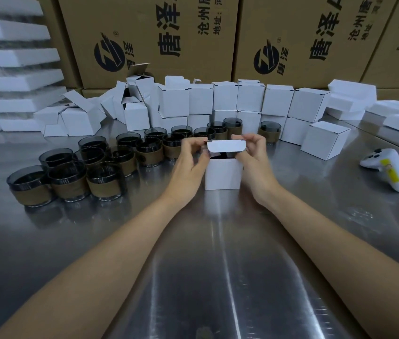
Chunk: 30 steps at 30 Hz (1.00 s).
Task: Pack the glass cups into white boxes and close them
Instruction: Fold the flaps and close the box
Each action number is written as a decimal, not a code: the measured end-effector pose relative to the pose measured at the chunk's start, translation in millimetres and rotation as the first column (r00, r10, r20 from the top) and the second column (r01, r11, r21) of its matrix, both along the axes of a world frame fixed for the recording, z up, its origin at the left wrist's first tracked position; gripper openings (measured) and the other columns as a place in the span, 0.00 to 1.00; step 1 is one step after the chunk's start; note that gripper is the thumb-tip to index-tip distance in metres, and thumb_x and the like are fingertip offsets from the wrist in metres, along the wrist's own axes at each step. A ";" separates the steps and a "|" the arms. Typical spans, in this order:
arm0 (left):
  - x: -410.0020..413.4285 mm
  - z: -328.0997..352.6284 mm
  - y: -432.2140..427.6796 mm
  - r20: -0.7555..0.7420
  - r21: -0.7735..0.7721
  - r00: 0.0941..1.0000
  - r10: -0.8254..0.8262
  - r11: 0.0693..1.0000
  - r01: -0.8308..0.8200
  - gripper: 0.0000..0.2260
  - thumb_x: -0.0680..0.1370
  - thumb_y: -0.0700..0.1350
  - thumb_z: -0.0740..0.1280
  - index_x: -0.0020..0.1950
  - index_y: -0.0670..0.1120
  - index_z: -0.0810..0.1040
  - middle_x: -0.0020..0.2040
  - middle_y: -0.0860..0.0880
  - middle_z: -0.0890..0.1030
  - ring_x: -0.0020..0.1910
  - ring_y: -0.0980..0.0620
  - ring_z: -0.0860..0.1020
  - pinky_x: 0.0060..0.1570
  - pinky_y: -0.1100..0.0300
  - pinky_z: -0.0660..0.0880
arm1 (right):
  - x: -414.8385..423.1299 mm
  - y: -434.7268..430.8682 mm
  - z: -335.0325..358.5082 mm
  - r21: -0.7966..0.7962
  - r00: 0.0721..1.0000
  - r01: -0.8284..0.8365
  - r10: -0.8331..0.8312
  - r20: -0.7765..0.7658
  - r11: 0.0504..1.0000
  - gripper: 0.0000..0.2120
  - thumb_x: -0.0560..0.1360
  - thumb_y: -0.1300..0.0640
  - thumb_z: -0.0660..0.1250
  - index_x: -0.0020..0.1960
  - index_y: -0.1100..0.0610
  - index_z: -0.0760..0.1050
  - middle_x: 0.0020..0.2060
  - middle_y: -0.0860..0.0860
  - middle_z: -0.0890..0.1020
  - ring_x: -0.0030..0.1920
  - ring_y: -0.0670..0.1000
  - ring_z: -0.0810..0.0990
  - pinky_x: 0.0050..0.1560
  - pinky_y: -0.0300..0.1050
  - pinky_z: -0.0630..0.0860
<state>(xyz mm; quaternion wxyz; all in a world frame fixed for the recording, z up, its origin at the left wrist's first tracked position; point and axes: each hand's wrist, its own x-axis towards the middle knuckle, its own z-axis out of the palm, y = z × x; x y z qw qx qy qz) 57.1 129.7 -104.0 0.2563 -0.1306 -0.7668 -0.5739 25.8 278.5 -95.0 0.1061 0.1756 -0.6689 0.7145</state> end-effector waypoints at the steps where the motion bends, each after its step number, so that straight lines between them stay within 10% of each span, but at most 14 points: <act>1: 0.6 1.0 0.8 0.003 0.047 1.000 -0.022 0.999 0.022 0.08 0.83 0.39 0.59 0.61 0.45 0.65 0.61 0.48 0.74 0.58 0.62 0.74 0.58 0.69 0.69 | -0.1 1.1 -1.0 0.001 1.000 -0.011 0.011 0.007 1.000 0.12 0.79 0.65 0.61 0.58 0.52 0.67 0.57 0.45 0.78 0.55 0.40 0.77 0.54 0.33 0.73; 7: -0.1 2.9 -3.0 0.032 -0.002 0.999 0.000 1.000 0.000 0.12 0.83 0.37 0.55 0.58 0.44 0.76 0.60 0.51 0.73 0.61 0.64 0.71 0.65 0.63 0.66 | -7.9 11.5 0.6 0.076 0.996 -0.072 0.068 0.050 0.994 0.12 0.81 0.57 0.56 0.48 0.51 0.78 0.62 0.46 0.77 0.60 0.42 0.76 0.58 0.39 0.72; 12: 4.0 5.4 -2.4 0.093 0.072 0.994 -0.051 0.996 0.045 0.11 0.84 0.40 0.56 0.58 0.44 0.77 0.63 0.52 0.72 0.65 0.57 0.70 0.69 0.56 0.65 | -2.0 18.2 -8.8 0.501 0.962 -0.005 0.141 -0.235 0.865 0.11 0.81 0.53 0.61 0.63 0.48 0.71 0.69 0.48 0.67 0.64 0.27 0.61 0.56 0.20 0.61; 16: 7.4 0.4 -4.9 0.040 -0.056 0.994 -0.102 0.993 0.104 0.13 0.79 0.40 0.64 0.64 0.43 0.72 0.66 0.50 0.68 0.64 0.65 0.67 0.59 0.75 0.64 | -2.5 17.3 -7.1 0.506 0.953 0.043 0.118 -0.281 0.861 0.13 0.82 0.53 0.60 0.65 0.51 0.72 0.67 0.47 0.68 0.61 0.24 0.62 0.54 0.20 0.62; 23: 6.2 1.6 -0.4 -0.027 -0.107 1.000 0.009 0.994 -0.012 0.15 0.81 0.42 0.64 0.67 0.44 0.71 0.65 0.48 0.70 0.65 0.54 0.71 0.67 0.55 0.69 | 1.7 9.1 -5.4 0.418 0.960 0.098 0.026 -0.280 0.903 0.09 0.81 0.51 0.60 0.61 0.48 0.70 0.62 0.49 0.74 0.55 0.29 0.70 0.49 0.24 0.67; 30: 6.1 2.0 -0.6 0.021 -0.070 1.000 0.008 0.998 -0.007 0.09 0.82 0.42 0.62 0.61 0.43 0.74 0.65 0.49 0.71 0.63 0.60 0.69 0.61 0.71 0.65 | 1.9 13.8 -2.0 0.407 0.968 0.037 0.068 -0.240 0.913 0.11 0.83 0.52 0.56 0.58 0.52 0.75 0.58 0.43 0.73 0.58 0.30 0.68 0.59 0.31 0.65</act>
